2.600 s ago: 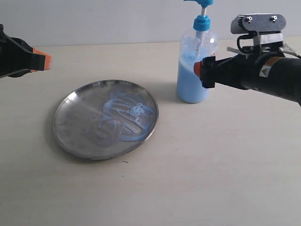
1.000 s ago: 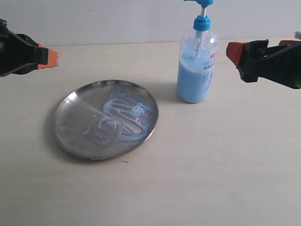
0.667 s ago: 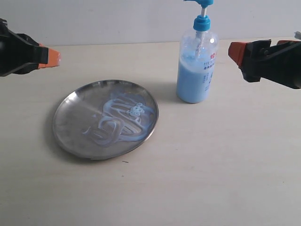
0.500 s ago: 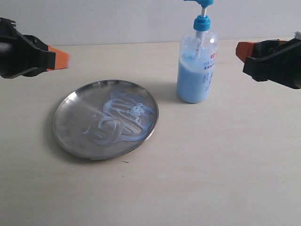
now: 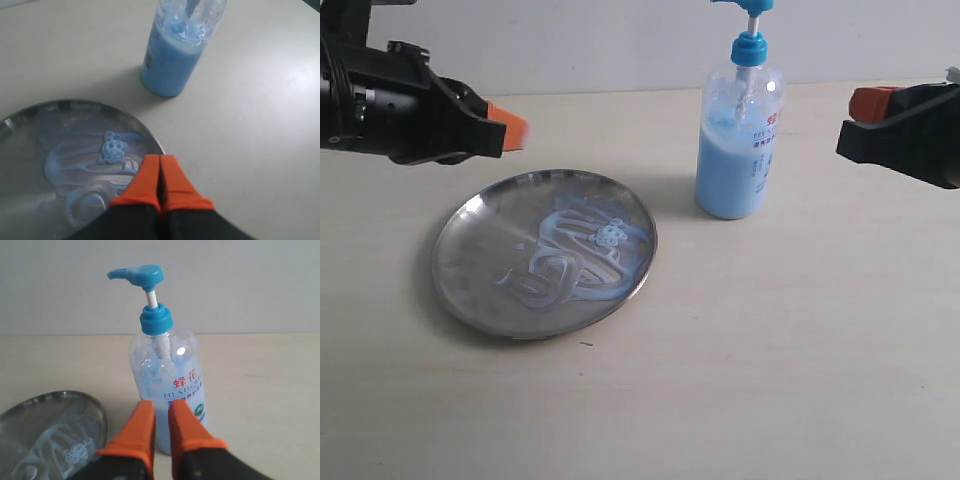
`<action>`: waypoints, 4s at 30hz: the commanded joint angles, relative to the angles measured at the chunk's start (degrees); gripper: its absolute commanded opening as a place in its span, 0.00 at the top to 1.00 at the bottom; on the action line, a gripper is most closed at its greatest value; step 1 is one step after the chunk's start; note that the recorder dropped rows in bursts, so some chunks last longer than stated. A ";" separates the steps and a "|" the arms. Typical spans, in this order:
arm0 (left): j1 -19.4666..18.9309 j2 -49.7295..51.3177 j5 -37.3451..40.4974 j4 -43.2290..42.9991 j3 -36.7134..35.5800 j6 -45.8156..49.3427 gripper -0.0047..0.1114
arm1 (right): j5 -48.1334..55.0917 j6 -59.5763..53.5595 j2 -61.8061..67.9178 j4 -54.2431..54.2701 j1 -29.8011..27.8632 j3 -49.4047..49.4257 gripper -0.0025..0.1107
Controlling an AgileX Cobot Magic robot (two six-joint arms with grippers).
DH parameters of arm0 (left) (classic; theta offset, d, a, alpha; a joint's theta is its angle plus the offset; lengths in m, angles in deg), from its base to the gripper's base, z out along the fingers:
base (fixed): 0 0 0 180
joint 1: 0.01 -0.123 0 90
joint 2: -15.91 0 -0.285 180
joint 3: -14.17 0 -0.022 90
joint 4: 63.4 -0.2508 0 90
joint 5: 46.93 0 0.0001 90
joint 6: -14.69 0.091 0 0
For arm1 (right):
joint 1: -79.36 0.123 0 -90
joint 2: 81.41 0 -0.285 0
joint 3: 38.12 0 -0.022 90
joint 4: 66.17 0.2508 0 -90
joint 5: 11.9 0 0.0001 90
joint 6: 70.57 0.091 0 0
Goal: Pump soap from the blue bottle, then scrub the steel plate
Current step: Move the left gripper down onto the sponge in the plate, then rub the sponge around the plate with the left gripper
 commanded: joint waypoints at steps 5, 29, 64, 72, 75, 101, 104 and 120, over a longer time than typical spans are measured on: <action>0.28 5.33 2.83 -2.99 7.53 1.53 0.96 | -0.74 -0.35 -0.47 -0.87 0.03 0.28 0.98; 0.85 21.90 10.67 -17.05 23.50 -4.96 0.96 | 8.70 -0.44 -11.51 -9.97 0.03 0.16 0.98; 5.44 36.00 11.31 -25.76 34.20 -10.54 0.96 | 13.70 2.71 -8.43 -6.13 -13.36 -3.37 0.98; 6.46 43.31 14.86 -31.74 41.07 -15.18 0.96 | 13.70 4.54 -8.43 -6.13 -13.36 -3.37 0.98; 6.46 46.20 16.60 -31.98 43.15 -15.29 0.96 | 13.70 5.04 -8.43 -6.13 -13.36 -3.37 0.98; 6.46 51.31 17.32 -36.03 43.44 -17.39 0.96 | 13.70 6.09 -8.43 -6.13 -13.36 -3.37 0.98; 6.46 51.92 17.20 -36.03 43.44 -17.39 0.96 | 13.70 6.09 -8.43 -6.13 -13.36 -3.37 0.98; 5.37 55.05 15.95 -36.99 45.89 -17.39 0.96 | 13.83 6.09 -8.43 -6.02 -13.36 -3.37 0.98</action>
